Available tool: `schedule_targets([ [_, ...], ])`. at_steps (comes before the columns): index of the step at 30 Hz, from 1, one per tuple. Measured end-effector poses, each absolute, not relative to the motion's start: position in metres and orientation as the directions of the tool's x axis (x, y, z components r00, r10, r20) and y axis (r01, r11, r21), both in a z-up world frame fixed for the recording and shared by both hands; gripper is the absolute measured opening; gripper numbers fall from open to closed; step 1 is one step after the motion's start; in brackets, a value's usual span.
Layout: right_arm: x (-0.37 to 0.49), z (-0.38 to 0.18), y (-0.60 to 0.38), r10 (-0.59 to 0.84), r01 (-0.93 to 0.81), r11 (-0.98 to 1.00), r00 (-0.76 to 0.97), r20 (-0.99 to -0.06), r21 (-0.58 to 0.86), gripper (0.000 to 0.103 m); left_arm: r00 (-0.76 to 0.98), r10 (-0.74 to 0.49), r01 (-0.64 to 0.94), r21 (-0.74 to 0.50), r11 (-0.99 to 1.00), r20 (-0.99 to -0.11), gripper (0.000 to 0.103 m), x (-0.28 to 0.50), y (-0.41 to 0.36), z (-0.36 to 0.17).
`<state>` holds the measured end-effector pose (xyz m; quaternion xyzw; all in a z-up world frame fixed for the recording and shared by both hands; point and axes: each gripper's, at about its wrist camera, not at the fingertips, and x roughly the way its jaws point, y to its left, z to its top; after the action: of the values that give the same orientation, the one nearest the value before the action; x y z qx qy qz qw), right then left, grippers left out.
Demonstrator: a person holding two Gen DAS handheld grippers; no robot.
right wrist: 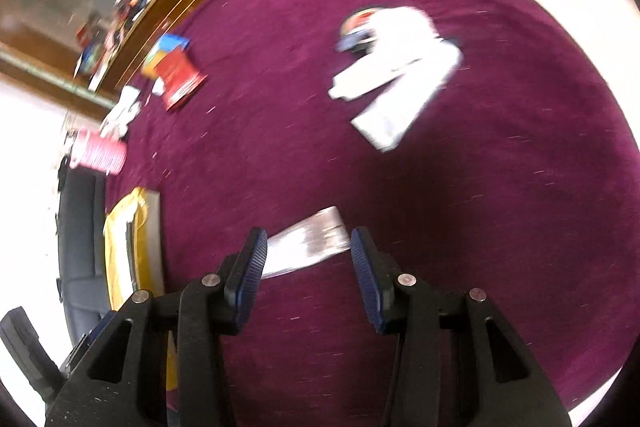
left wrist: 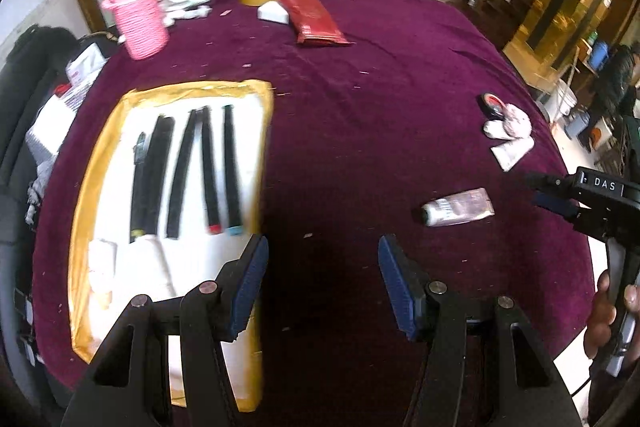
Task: Organize objects
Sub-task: 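Withdraw both tools from the tray toward the tape roll and plush charm, then grasp the pink plush charm with the right tool while the left tool grasps a small clear bottle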
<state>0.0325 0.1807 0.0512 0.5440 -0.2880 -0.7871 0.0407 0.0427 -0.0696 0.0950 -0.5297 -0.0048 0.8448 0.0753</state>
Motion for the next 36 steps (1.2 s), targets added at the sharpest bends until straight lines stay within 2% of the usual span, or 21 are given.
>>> schedule_targets([
  [9, 0.023, 0.044, 0.231, -0.334, -0.308, -0.819, -0.428, -0.839, 0.484, 0.042, -0.385, 0.164, -0.173, -0.104, -0.979, -0.908, 0.051, 0.036, -0.026, 0.087],
  [19, -0.055, 0.057, 0.264, -0.235, -0.262, -0.88, -0.483, -0.844, 0.395, 0.042, -0.377, 0.138, -0.095, -0.11, -0.989, -0.916, 0.051, 0.034, -0.034, 0.08],
  [24, -0.124, 0.044, 0.266, -0.282, -0.232, -0.878, -0.455, -0.844, 0.419, 0.042, -0.353, 0.133, -0.029, -0.131, -0.991, -0.926, 0.051, 0.036, -0.047, 0.071],
  [28, -0.159, 0.019, 0.252, -0.364, -0.183, -0.874, -0.368, -0.856, 0.45, 0.044, -0.36, 0.131, -0.002, -0.14, -0.99, -0.924, 0.051, 0.039, -0.053, 0.071],
  [30, -0.16, 0.02, 0.235, -0.351, -0.112, -0.903, -0.363, -0.863, 0.414, 0.053, -0.366, 0.129, 0.005, -0.14, -0.99, -0.922, 0.051, 0.039, -0.055, 0.071],
  [33, -0.15, 0.015, 0.205, -0.501, 0.002, -0.855, -0.267, -0.823, 0.519, 0.054, -0.367, 0.132, 0.019, -0.149, -0.989, -0.921, 0.051, 0.035, -0.057, 0.068],
  [36, -0.133, 0.017, 0.163, -0.522, 0.15, -0.852, -0.176, -0.834, 0.502, 0.054, -0.362, 0.152, 0.012, -0.168, -0.986, -0.92, 0.051, 0.029, -0.054, 0.066],
])
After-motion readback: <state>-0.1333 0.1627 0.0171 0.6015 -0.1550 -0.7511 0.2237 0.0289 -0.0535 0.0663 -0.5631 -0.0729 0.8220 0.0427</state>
